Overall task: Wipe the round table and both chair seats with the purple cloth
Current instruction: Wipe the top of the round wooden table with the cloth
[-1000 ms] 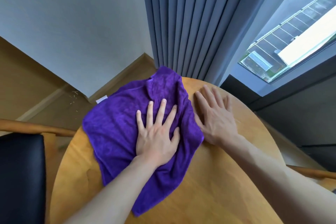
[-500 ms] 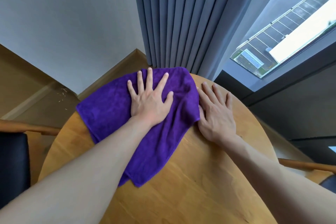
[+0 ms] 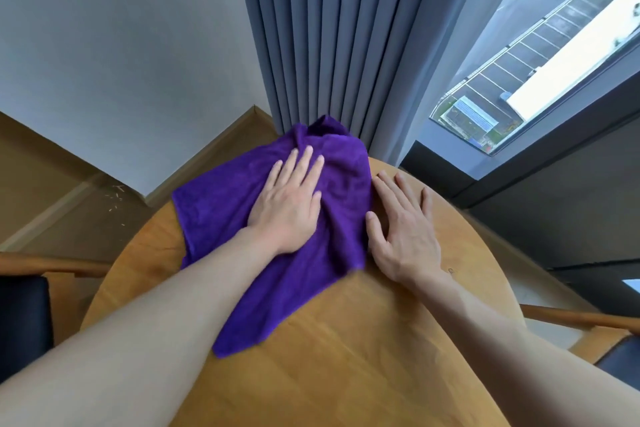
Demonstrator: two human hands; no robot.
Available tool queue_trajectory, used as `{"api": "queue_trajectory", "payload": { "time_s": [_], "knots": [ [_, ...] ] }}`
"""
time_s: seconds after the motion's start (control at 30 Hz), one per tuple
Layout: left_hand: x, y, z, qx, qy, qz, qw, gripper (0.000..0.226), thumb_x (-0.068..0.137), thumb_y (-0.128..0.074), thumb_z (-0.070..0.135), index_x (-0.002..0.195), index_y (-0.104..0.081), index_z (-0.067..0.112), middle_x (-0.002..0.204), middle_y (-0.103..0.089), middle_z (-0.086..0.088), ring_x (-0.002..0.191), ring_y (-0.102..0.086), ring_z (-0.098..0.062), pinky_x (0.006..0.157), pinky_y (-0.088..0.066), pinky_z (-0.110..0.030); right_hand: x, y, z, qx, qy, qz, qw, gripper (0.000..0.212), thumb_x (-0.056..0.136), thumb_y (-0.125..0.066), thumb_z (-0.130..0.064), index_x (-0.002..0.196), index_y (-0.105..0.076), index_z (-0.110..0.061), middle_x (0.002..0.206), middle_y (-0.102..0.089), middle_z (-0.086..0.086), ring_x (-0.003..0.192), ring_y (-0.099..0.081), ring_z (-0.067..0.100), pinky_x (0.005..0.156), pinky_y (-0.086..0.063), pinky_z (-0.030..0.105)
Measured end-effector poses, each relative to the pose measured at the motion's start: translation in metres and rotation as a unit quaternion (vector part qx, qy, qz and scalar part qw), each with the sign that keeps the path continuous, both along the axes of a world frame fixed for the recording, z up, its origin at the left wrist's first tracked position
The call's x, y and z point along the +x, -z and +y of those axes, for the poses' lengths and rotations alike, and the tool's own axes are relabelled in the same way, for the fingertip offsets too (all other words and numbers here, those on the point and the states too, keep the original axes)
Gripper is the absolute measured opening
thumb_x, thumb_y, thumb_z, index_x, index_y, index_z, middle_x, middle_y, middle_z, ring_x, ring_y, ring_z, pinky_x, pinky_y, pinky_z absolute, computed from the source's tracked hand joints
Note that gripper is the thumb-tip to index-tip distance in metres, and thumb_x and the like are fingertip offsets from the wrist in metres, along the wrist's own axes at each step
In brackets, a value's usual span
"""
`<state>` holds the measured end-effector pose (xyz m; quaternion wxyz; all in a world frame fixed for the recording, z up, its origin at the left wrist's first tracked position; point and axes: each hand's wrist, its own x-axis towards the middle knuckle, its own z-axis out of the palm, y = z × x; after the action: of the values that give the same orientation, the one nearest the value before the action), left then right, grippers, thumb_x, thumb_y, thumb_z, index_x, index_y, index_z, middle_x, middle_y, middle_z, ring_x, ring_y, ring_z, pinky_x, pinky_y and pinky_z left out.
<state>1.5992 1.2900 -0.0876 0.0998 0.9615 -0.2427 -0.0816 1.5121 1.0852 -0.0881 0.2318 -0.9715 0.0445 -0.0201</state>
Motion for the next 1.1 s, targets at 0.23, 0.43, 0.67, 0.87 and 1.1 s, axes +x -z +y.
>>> {"api": "queue_trajectory", "payload": {
  "time_s": [0.23,0.43,0.67,0.87,1.1],
  "knots": [
    [-0.025,-0.005,-0.038,0.015,0.030,0.001,0.999,0.067,0.106,-0.024,0.040,0.165,-0.001,0.016,0.172,0.007,-0.007,0.158,0.008,-0.022,0.128,0.004,-0.044,0.001,0.000,-0.002,0.074,0.028,-0.042,0.996,0.070,0.095,-0.040,-0.045,0.160,-0.030,-0.019,0.165,-0.033,0.004,0.154,-0.026,0.017,0.128,-0.004,0.050],
    [-0.034,-0.047,0.013,-0.119,0.081,0.051,0.988,0.075,0.095,-0.060,0.038,0.161,-0.026,0.027,0.171,-0.015,0.002,0.157,-0.007,-0.014,0.128,-0.011,-0.039,0.002,-0.004,-0.003,0.059,0.010,-0.029,0.998,0.071,0.092,-0.043,-0.045,0.159,-0.033,-0.023,0.165,-0.032,0.005,0.152,-0.027,0.020,0.127,-0.005,0.053],
    [-0.053,-0.060,0.113,0.025,-0.202,0.199,0.959,0.141,0.052,-0.074,0.087,0.157,0.012,0.048,0.170,0.019,0.000,0.157,0.014,-0.030,0.123,-0.012,-0.059,0.022,-0.029,0.041,-0.040,-0.013,0.001,0.999,0.081,0.081,-0.041,-0.051,0.159,-0.027,-0.036,0.171,-0.011,0.004,0.157,-0.004,0.030,0.123,0.000,0.065],
    [-0.048,-0.063,0.123,0.008,-0.193,0.250,0.949,0.160,0.042,-0.090,0.074,0.150,0.026,0.053,0.171,0.018,-0.001,0.157,0.006,-0.036,0.122,-0.019,-0.057,0.039,-0.014,0.136,-0.118,-0.079,0.131,0.981,0.095,0.081,-0.025,-0.091,0.161,-0.001,-0.046,0.172,0.012,-0.003,0.155,0.021,0.039,0.117,0.015,0.069],
    [-0.046,-0.060,0.094,0.083,-0.201,0.251,0.943,0.162,0.042,-0.088,0.078,0.155,0.024,0.044,0.169,0.018,-0.009,0.155,0.011,-0.044,0.121,-0.016,-0.067,0.000,-0.009,0.054,-0.139,-0.054,0.052,0.987,0.064,0.099,-0.026,-0.054,0.159,-0.032,-0.034,0.168,-0.028,-0.007,0.157,-0.019,0.024,0.126,-0.010,0.053]
  ]
}}
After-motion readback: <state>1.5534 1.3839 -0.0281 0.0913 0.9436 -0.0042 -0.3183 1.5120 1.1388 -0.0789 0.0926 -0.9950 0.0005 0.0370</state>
